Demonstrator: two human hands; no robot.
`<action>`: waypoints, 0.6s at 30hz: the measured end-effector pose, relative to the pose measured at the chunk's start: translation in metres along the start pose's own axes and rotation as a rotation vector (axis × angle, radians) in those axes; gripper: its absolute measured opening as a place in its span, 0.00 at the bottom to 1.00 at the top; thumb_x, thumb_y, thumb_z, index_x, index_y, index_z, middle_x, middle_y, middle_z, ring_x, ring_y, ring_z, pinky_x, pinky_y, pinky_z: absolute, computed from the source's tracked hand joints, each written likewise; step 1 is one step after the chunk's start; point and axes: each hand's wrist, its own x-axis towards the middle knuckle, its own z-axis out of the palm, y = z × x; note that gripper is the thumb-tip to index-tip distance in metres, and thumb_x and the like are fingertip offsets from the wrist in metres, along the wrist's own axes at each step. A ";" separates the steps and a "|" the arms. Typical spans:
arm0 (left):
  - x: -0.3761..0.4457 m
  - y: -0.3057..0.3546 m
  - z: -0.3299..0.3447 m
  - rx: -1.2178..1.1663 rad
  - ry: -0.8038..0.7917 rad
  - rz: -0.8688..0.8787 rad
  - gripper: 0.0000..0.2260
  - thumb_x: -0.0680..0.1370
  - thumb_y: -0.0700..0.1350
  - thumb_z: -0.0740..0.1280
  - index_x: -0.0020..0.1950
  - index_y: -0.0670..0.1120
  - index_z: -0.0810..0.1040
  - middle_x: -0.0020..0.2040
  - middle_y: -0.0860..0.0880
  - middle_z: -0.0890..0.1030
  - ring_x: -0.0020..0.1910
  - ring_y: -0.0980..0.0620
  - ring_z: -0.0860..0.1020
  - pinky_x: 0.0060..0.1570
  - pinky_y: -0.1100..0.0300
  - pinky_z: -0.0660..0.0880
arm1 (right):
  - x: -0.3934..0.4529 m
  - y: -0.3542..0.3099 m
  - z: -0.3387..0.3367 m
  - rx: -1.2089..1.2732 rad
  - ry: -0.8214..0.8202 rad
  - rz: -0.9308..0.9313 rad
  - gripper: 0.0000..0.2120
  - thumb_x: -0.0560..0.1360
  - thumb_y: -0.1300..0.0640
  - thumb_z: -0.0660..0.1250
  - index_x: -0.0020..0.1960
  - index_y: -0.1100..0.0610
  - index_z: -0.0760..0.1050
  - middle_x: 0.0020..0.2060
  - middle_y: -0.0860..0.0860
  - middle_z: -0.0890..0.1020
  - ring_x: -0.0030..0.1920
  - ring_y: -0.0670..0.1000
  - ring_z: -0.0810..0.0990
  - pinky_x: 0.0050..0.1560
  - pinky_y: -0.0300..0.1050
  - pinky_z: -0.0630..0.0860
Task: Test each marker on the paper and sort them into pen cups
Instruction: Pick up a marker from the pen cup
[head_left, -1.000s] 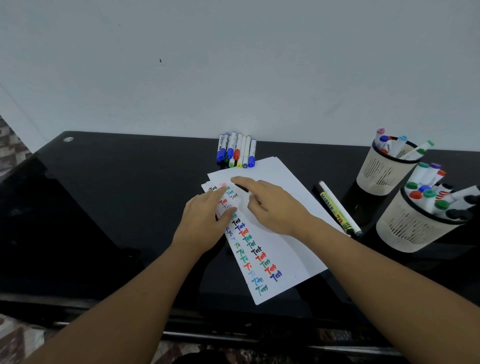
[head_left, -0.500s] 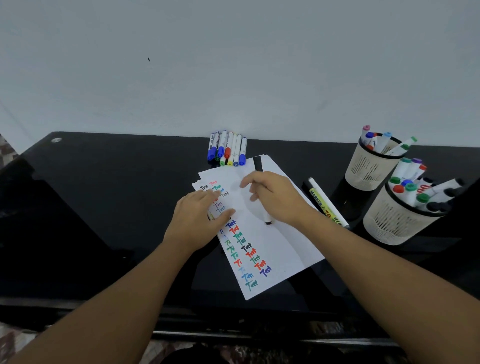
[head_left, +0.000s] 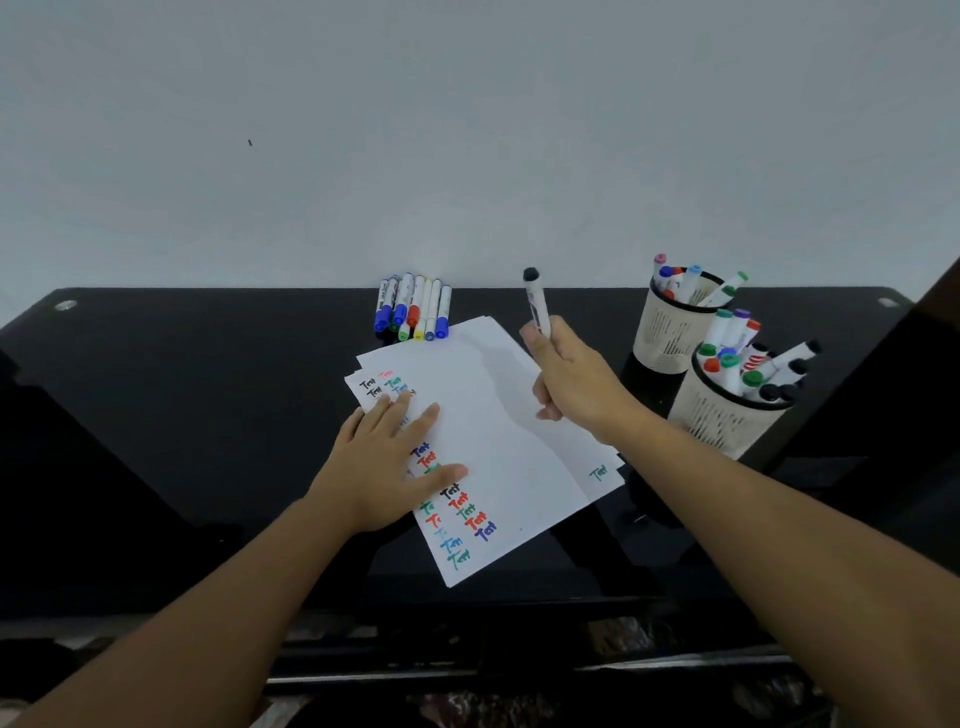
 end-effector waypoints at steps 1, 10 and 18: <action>-0.001 -0.001 0.000 -0.002 0.013 -0.005 0.44 0.71 0.82 0.42 0.82 0.62 0.41 0.83 0.52 0.40 0.81 0.51 0.37 0.79 0.47 0.38 | -0.001 -0.002 -0.004 0.010 0.012 0.010 0.15 0.85 0.38 0.55 0.60 0.46 0.72 0.38 0.50 0.77 0.36 0.47 0.76 0.42 0.47 0.85; 0.001 0.001 -0.001 -0.035 0.010 -0.023 0.45 0.69 0.83 0.43 0.81 0.65 0.45 0.83 0.55 0.41 0.82 0.52 0.40 0.79 0.47 0.39 | 0.005 -0.022 -0.076 -0.350 0.395 -0.172 0.12 0.84 0.47 0.62 0.55 0.56 0.73 0.36 0.46 0.77 0.37 0.46 0.76 0.37 0.43 0.68; 0.002 0.001 0.000 -0.061 0.027 -0.030 0.46 0.67 0.85 0.44 0.81 0.66 0.47 0.83 0.57 0.42 0.82 0.54 0.40 0.79 0.48 0.39 | 0.014 -0.026 -0.160 -0.421 0.620 -0.114 0.16 0.83 0.48 0.64 0.64 0.57 0.70 0.50 0.55 0.83 0.48 0.56 0.82 0.50 0.54 0.80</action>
